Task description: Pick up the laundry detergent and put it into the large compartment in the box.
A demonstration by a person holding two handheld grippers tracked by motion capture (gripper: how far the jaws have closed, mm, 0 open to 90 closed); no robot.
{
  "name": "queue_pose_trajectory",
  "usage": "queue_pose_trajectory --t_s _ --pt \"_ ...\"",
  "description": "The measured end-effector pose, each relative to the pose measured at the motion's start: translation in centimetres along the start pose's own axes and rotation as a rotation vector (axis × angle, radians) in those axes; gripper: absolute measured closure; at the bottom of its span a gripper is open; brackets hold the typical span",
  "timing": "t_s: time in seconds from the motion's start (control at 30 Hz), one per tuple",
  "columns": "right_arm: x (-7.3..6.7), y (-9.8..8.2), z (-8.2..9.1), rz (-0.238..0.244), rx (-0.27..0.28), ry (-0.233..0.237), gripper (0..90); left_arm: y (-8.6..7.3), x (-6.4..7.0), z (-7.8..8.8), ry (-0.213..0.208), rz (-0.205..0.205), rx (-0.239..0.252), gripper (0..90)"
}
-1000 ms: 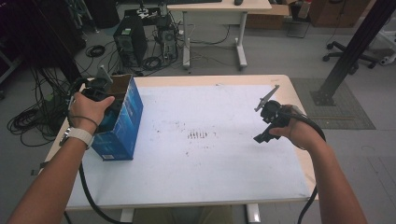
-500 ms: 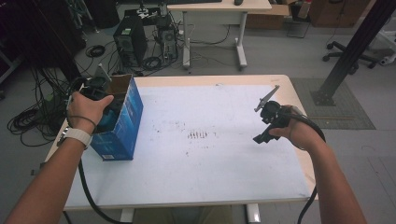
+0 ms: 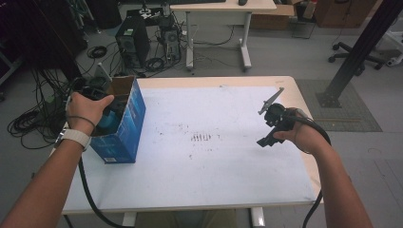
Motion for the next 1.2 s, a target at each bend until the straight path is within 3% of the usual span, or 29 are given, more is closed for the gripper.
queue_pose_trajectory --t_s 0.5,0.93,1.2 --pt "-0.3 0.2 0.1 0.006 0.001 0.0 10.4 -0.4 0.3 1.4 -0.037 -0.014 -0.003 11.8" --pt "-0.6 0.3 0.4 0.009 0.002 -0.004 10.4 -0.5 0.8 2.6 -0.022 -0.029 0.006 10.8" --pt "-0.7 0.4 0.8 0.01 0.006 -0.009 10.4 -0.6 1.1 4.4 -0.001 -0.051 0.017 10.8"
Point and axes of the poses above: each handheld gripper's, and its own axes: z roughly backward along the jaws, y roughly out of its top, x roughly to its right, the point moved 4 cm from there along -z, roughly forward along the jaws, and after that the axes turned 2 degrees about -y, right-handed, at the moved point
